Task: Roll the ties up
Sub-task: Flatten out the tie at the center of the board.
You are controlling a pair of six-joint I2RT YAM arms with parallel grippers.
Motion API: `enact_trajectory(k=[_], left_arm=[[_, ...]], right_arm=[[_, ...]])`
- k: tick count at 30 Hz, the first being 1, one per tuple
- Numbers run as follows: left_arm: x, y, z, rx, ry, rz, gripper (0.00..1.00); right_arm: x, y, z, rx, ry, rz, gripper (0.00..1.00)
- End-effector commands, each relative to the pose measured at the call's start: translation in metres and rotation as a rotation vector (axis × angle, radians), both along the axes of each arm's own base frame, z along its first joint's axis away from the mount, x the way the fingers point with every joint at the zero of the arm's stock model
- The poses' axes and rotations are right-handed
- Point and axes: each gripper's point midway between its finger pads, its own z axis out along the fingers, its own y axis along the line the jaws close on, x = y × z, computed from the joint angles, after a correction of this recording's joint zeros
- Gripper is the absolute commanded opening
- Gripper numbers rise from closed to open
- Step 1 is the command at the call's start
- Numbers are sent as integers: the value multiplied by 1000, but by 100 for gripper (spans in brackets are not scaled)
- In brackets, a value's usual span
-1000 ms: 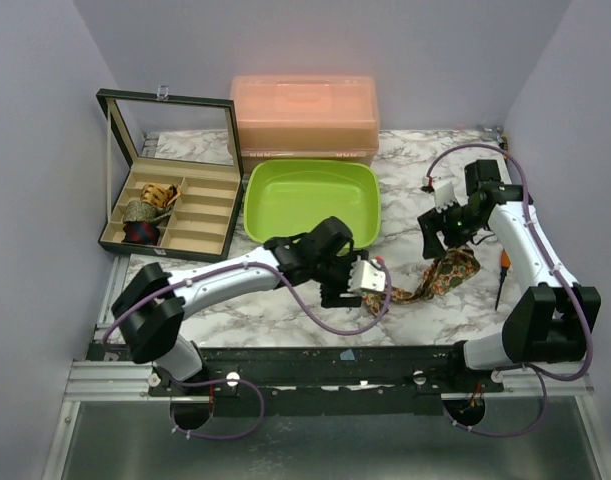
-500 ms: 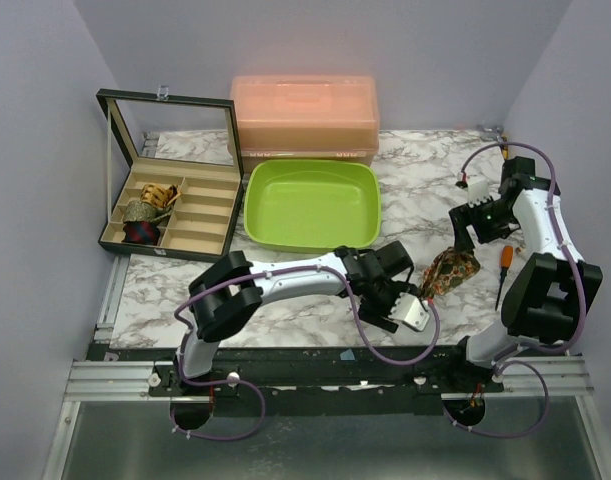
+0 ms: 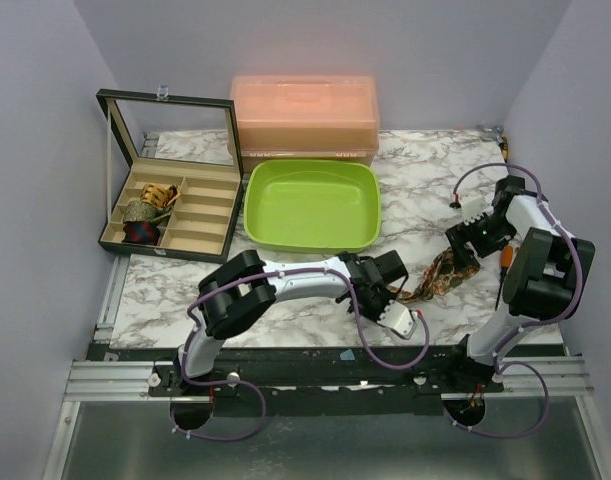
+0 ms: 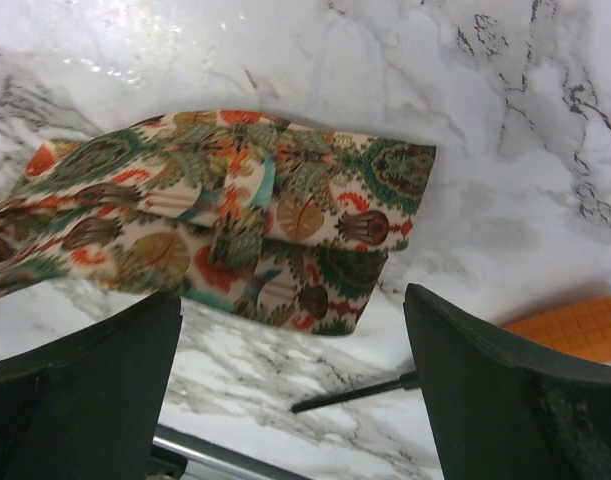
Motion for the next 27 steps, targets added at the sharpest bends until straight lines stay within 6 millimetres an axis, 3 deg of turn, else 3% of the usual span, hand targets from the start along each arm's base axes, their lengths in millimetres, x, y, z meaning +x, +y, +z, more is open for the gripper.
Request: enact_trajectory(k=[1,3,6,8,10,11,16,19,21,23,24,25,27], left_arm=[[-6,20,49,-79,100,95,0],[-3,28,77,-137,137,151,0],[6,44,118,-227,208,251,0],[16,55,146,-291,249,333,0],[25,66,169,-351,295,404,0],[28,71,180,-380,310,430,0],[37,88,214,-479,382,526,0],[45,109,222,-537,428,615,0],[54,131,208,-539,427,692,0],[63,158,192,-518,425,767,0],[64,170,181,-496,428,793,0],[66,184,173,-477,430,819,0],[63,209,154,-443,421,846,0]], right_arm=[[23,-13,-21,-47,-85,-30,92],[28,-15,-26,-49,-97,-46,84],[36,-14,-22,-43,-140,-62,52],[47,-13,-1,-33,-190,-68,30],[59,-14,34,-41,-272,-66,4],[64,-16,51,-50,-311,-70,1],[78,-29,140,-172,-498,11,1],[69,-32,168,-253,-575,104,1],[51,-20,162,-241,-561,191,1],[32,3,137,-216,-492,258,3],[23,20,124,-197,-450,288,10],[12,40,110,-163,-414,311,22],[-17,77,85,-91,-336,389,64]])
